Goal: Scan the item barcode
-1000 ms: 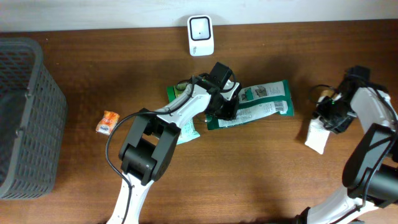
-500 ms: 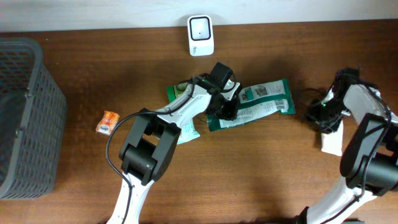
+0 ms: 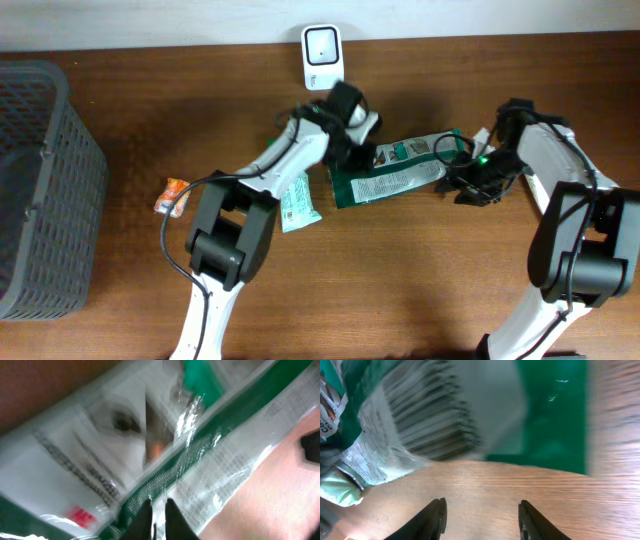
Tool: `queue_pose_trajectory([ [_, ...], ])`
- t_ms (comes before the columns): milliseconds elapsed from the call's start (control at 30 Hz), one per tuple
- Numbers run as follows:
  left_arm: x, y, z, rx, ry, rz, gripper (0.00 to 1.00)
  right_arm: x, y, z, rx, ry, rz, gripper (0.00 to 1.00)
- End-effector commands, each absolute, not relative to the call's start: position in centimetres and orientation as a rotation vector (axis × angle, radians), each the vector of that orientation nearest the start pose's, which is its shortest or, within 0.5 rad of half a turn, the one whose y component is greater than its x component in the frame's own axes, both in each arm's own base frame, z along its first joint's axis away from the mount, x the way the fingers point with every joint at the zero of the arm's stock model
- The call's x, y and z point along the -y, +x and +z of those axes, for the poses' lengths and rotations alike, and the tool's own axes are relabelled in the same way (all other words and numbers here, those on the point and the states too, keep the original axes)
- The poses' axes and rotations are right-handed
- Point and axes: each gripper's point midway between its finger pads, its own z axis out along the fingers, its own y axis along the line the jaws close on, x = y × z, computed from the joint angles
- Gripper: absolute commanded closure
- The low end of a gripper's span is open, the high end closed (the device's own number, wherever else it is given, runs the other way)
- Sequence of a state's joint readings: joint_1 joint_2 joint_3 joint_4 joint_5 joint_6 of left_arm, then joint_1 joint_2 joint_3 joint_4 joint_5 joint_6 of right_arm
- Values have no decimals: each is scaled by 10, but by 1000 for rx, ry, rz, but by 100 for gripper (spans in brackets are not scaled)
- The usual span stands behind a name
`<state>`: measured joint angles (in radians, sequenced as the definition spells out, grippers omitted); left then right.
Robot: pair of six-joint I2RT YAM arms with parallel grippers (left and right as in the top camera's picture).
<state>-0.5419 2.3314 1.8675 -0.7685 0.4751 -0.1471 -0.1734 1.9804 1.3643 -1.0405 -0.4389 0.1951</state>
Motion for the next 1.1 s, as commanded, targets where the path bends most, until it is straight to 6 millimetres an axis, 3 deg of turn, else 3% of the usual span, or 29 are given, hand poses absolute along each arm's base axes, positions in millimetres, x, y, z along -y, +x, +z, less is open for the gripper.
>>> queue_pose_trajectory([
  [0,326,474,88,-2462,922,-610,69,-18,358,30,-3086,658,524,57],
  [33,322,486,85,-2424,933,-530,67,-19,364,27,-3070,680,431,57],
  [100,322,492,59,-2431,958,-495,71,-22,381,24,-3004,682,292,57],
  [167,334,479,24,-2482,1004,-524,73,-27,398,26,-2935,668,280,57],
  [267,348,446,-10,-2630,983,-551,76,-36,416,31,-2868,648,378,56],
  [333,346,429,-15,-2741,909,-594,74,-55,425,33,-2839,611,554,56],
  [400,353,398,-10,-2819,934,-785,74,-72,430,30,-2828,588,686,56],
  [467,351,359,-3,-2959,928,-966,87,-78,433,23,-2830,585,733,56],
  [567,351,329,5,-3059,918,-1087,94,-83,441,23,-2798,490,801,56],
  [600,351,326,5,-3073,922,-1084,97,-84,444,32,-2769,403,868,55],
  [667,351,334,5,-3042,912,-1087,100,-59,447,57,-2709,327,1011,51],
  [733,348,345,3,-3018,897,-1070,100,-37,437,59,-2704,275,1044,48],
  [800,345,353,-1,-3023,862,-1005,100,-42,424,49,-2744,161,1046,49],
  [867,337,367,-7,-3050,777,-851,100,-63,418,35,-2779,52,1061,49],
  [967,317,419,49,-2897,648,-490,100,-70,418,22,-2786,0,1064,49],
  [1000,299,435,63,-2873,473,-318,100,-70,420,21,-2781,-6,1061,49],
  [1033,283,446,64,-2867,285,-188,100,-69,422,20,-2775,-10,1058,49],
  [1067,278,450,58,-2868,185,-184,100,-69,423,18,-2769,-14,1055,49],
])
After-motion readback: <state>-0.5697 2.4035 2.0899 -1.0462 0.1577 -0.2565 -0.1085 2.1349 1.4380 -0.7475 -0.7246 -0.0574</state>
